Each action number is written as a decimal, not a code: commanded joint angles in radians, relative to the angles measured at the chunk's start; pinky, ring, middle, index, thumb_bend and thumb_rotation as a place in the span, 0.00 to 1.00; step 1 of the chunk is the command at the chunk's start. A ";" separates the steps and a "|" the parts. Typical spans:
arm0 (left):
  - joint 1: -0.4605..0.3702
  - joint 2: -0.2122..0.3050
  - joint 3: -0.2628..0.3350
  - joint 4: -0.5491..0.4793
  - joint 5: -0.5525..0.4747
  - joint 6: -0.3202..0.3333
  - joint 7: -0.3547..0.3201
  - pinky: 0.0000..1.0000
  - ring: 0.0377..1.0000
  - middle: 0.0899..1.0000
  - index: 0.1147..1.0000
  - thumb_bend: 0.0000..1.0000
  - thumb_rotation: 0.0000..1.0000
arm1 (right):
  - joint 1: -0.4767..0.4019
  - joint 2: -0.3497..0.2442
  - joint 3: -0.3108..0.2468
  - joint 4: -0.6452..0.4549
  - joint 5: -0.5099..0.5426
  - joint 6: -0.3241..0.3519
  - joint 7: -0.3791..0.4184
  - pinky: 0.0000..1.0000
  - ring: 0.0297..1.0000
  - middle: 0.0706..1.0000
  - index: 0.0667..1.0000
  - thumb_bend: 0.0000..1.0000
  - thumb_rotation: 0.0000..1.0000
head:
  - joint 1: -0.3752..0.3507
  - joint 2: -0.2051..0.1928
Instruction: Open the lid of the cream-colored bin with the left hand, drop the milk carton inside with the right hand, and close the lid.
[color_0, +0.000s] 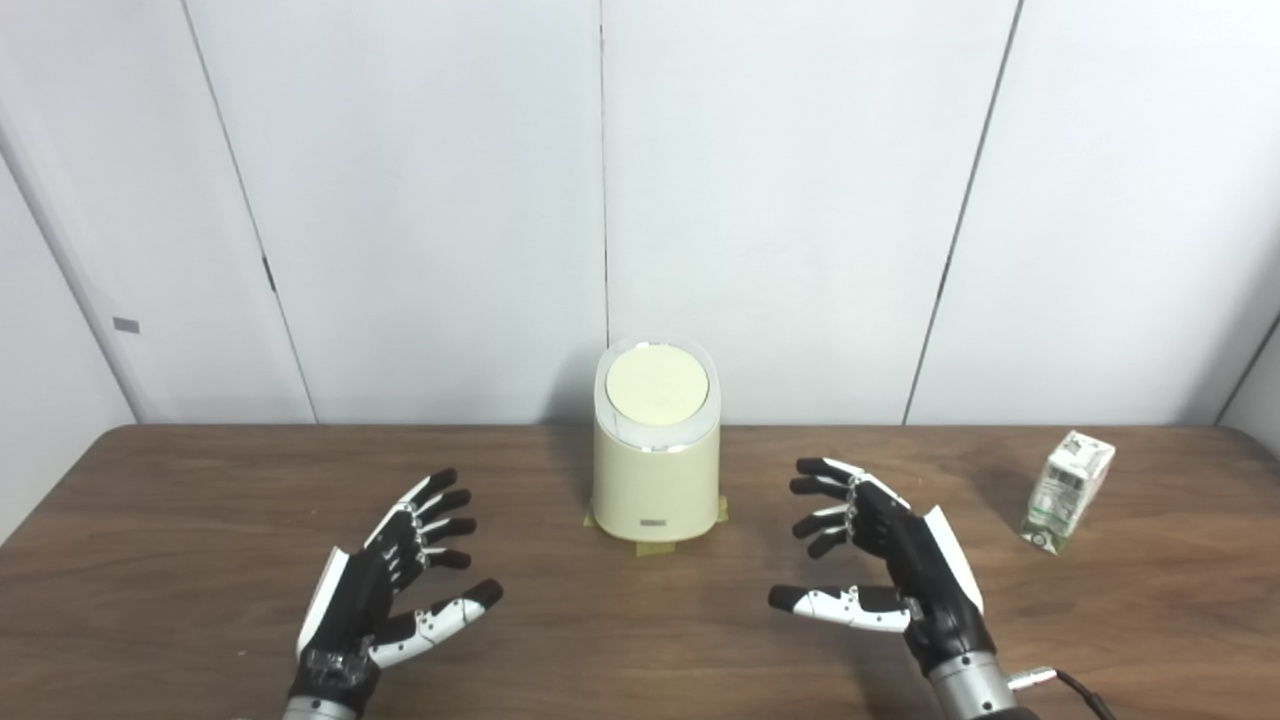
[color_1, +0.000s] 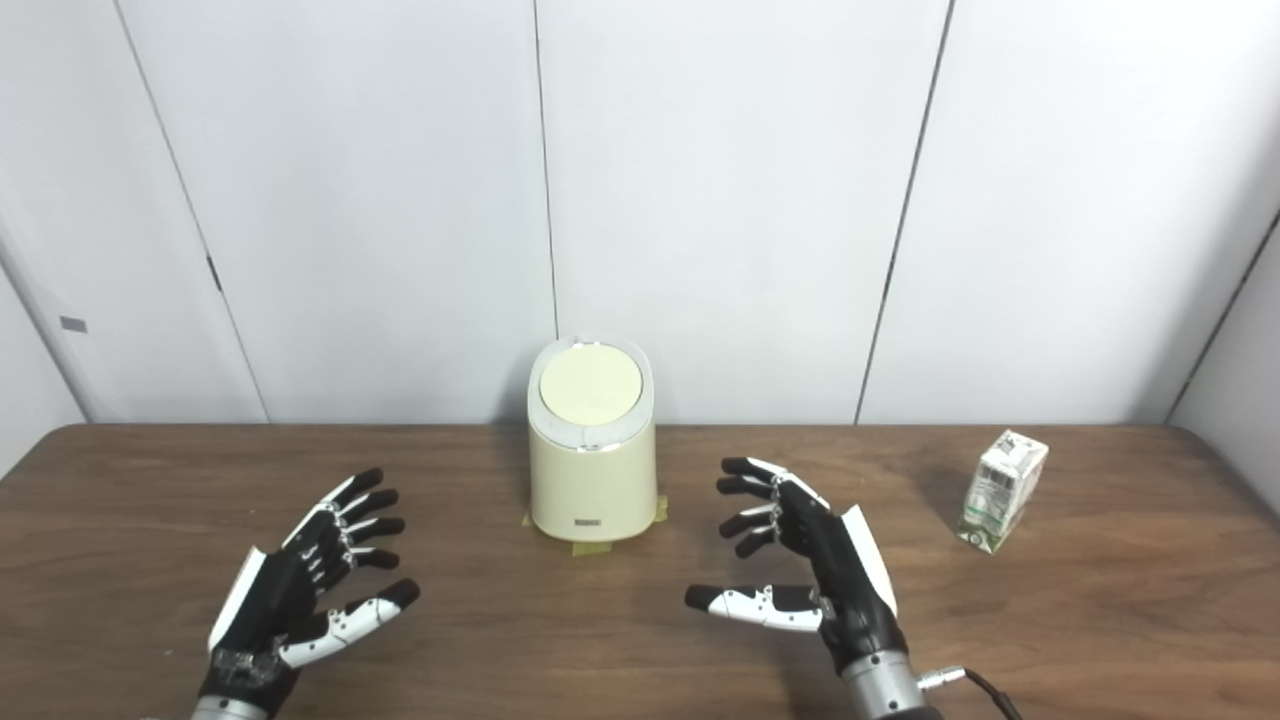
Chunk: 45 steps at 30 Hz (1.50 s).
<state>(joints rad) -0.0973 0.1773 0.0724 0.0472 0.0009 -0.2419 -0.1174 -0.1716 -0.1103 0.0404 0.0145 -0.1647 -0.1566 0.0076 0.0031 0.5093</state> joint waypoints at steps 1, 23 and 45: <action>-0.031 0.006 0.002 -0.018 -0.001 -0.017 0.012 0.65 0.77 0.83 0.89 0.73 0.16 | -0.039 -0.005 0.000 -0.026 -0.001 -0.027 0.000 0.46 0.56 0.72 0.75 0.69 0.14 | 0.001 0.001; -0.084 -0.039 -0.005 -0.066 0.080 0.026 0.078 0.71 0.83 0.85 0.88 0.83 0.30 | -0.053 -0.002 -0.003 0.011 0.006 -0.035 -0.004 0.46 0.57 0.74 0.75 0.69 0.12 | 0.000 -0.021; -0.515 -0.070 -0.093 0.066 0.297 0.244 0.181 0.96 1.00 1.00 1.00 0.88 0.26 | -0.068 -0.006 0.007 0.042 -0.020 -0.066 -0.011 0.46 0.57 0.73 0.76 0.66 0.17 | 0.004 -0.031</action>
<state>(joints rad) -0.5234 0.1008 -0.0132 0.1211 0.2768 0.0187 0.0413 -0.1991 -0.1113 0.0491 0.0806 -0.1836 -0.1721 0.0036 0.0062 0.4771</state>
